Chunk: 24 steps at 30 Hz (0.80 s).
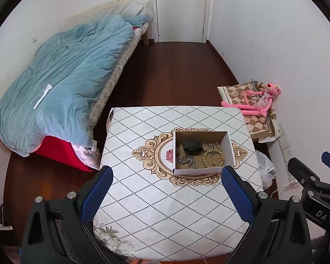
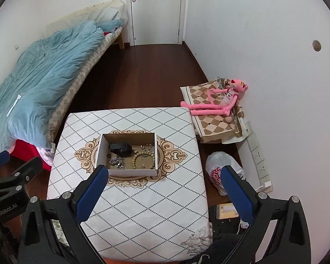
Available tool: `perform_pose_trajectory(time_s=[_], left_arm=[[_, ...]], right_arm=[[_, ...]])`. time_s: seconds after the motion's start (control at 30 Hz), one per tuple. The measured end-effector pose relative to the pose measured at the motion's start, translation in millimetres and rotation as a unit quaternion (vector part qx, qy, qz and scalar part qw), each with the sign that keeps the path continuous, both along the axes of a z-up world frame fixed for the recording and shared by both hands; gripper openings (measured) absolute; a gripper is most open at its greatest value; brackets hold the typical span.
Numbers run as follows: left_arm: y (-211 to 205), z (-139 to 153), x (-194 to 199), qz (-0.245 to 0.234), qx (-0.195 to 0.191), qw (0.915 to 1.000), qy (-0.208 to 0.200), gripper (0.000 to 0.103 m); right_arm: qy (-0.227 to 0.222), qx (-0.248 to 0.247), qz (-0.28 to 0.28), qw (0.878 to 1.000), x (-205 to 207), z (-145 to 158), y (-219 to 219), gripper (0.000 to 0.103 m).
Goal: Organize jewelry
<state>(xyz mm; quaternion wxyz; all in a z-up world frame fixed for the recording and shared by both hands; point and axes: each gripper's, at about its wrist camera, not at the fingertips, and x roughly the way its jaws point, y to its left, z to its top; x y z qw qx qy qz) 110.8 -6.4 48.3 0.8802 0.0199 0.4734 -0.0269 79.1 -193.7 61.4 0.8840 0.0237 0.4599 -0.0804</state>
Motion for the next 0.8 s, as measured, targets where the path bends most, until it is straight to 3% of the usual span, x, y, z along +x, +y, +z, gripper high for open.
perform_pose_trajectory(time_s=[0.8], left_arm=[[2.2,-10.0,8.0,-0.002,0.003,0.9999,0.011,0.1]], right_arm=[[0.028,0.003,0.006,1.0,11.5,-15.0,4.2,0.103]])
